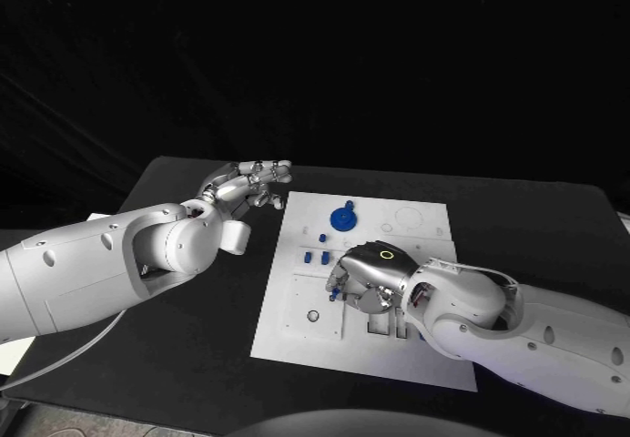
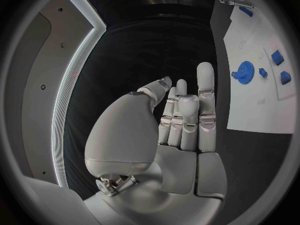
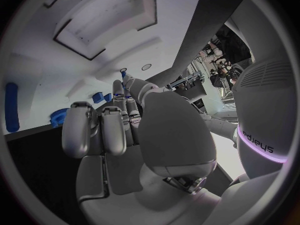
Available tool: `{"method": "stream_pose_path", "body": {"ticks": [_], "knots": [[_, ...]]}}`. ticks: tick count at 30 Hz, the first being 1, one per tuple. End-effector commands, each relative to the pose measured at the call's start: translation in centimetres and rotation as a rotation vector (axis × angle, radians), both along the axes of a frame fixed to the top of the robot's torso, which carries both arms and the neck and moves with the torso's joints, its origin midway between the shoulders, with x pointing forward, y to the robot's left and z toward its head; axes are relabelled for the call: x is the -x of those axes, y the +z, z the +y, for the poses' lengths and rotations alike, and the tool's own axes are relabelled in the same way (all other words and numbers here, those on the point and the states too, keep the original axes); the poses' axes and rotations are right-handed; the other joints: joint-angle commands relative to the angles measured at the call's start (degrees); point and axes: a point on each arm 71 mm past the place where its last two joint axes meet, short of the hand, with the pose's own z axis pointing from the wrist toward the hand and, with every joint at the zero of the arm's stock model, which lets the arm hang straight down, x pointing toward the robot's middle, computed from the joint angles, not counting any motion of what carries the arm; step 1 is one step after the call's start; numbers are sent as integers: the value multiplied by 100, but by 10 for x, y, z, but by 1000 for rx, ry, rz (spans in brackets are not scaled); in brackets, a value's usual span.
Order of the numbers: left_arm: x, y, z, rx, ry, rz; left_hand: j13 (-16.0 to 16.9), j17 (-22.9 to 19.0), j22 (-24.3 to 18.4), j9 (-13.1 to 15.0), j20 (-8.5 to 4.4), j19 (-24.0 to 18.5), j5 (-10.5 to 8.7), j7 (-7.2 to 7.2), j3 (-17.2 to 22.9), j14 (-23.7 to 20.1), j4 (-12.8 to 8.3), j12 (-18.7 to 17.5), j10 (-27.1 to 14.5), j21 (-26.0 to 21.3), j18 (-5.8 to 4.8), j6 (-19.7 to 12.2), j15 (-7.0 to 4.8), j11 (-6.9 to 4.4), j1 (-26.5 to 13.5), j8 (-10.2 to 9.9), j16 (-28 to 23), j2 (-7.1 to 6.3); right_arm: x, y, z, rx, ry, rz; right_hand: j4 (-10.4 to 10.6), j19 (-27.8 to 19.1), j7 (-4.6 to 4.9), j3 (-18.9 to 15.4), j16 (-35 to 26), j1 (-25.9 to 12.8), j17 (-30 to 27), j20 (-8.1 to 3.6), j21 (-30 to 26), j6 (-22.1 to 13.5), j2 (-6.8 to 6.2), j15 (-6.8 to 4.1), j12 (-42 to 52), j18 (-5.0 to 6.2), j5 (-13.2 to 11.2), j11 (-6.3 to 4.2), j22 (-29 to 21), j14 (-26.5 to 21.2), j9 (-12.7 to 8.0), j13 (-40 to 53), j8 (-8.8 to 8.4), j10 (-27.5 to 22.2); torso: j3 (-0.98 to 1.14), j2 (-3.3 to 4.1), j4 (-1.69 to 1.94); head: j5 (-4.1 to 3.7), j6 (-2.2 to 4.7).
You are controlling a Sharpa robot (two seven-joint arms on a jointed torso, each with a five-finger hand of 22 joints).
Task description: Assemble the parts on the task board
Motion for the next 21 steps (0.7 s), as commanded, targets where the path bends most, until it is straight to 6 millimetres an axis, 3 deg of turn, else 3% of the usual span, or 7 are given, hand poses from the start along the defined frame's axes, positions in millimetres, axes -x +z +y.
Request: {"method": "stream_pose_path", "body": {"ticks": [1,21], "knots": [[0,1,-2,12,-14,-3,5,-5,-5,-4,16,-28,0,6,-37,-39,-3,20,-29,-39,98,-27,-3,-6,6,-11,-11,35,1,-1,2,14,21,-5,-1,10,25,37,22,-61,4,-7,22,16,9,-40,8,22,25,5,-8,312,8,3,34,27,-2,-5,0,13,-16],[1,1,-3,13,-19,0,5,-5,-5,-4,16,-28,0,6,-37,-39,-3,20,-29,-39,98,-27,-3,-6,6,-11,-11,35,0,-7,5,67,25,9,-12,2,33,38,16,-82,-9,-8,11,11,8,-35,3,25,8,14,-30,309,10,-6,29,22,-5,-5,1,38,-35]]}}
